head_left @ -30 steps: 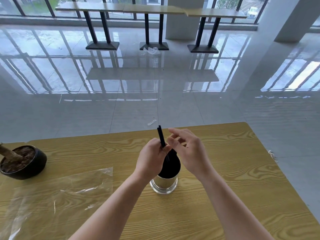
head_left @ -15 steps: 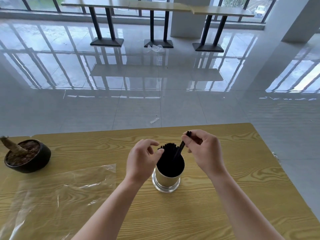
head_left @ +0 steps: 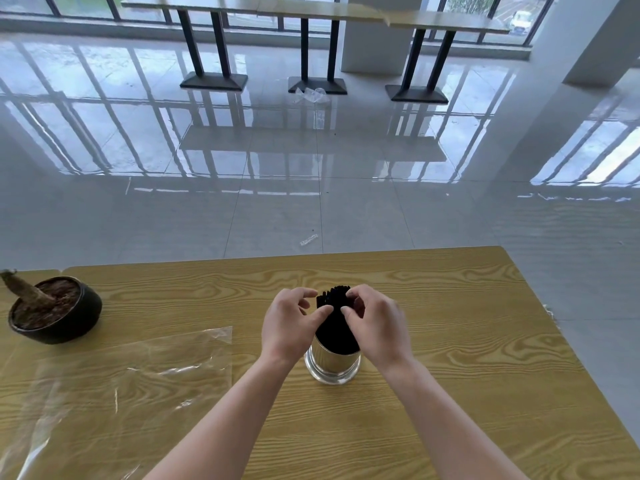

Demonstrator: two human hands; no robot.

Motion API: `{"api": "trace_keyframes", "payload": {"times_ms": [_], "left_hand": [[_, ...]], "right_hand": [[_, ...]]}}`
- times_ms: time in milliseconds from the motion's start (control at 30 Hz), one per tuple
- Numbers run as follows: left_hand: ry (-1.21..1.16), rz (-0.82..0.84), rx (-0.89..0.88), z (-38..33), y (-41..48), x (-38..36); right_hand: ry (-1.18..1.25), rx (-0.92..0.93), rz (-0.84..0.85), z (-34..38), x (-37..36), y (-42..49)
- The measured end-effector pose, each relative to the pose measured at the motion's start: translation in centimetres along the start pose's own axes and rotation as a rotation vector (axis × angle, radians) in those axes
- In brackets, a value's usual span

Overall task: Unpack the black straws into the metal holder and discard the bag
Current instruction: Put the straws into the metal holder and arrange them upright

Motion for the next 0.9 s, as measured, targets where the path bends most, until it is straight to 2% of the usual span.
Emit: {"api": "trace_keyframes", "payload": {"times_ms": [167, 433, 600, 733, 900], "left_hand": [[0.002, 0.015, 0.006, -0.2, 0.6, -0.5], [-0.042, 0.036, 0.032, 0.8, 0.7, -1.0], [-0.100, 0.049, 0.078, 0.9, 0.8, -1.3], [-0.141, 0.047, 0.109, 1.0, 0.8, -1.2], [-0.159, 0.055, 0.118, 1.1, 0.6, -1.1]], "right_hand": [[-0.053, 0.074, 0.024, 0.2, -0.6, -0.7], [-0.024, 0.160, -0.084, 0.8, 1.0, 0.3], [-0.184, 0.290, 0.136, 1.8, 0.1, 2.3], [-0.277, 0.383, 0.230, 2.0, -0.5, 3.5], [-0.256, 0.323, 0.277, 1.5, -0.8, 4.8]]}}
Point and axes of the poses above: each hand's wrist, its own y-axis towards the middle knuckle, its own x-axis out of the back of the hand, z = x × y, the point moved 3 cm from there along y, towards the middle knuckle, and after that the axes turned 1 degree about -y, right-handed, at the moved point
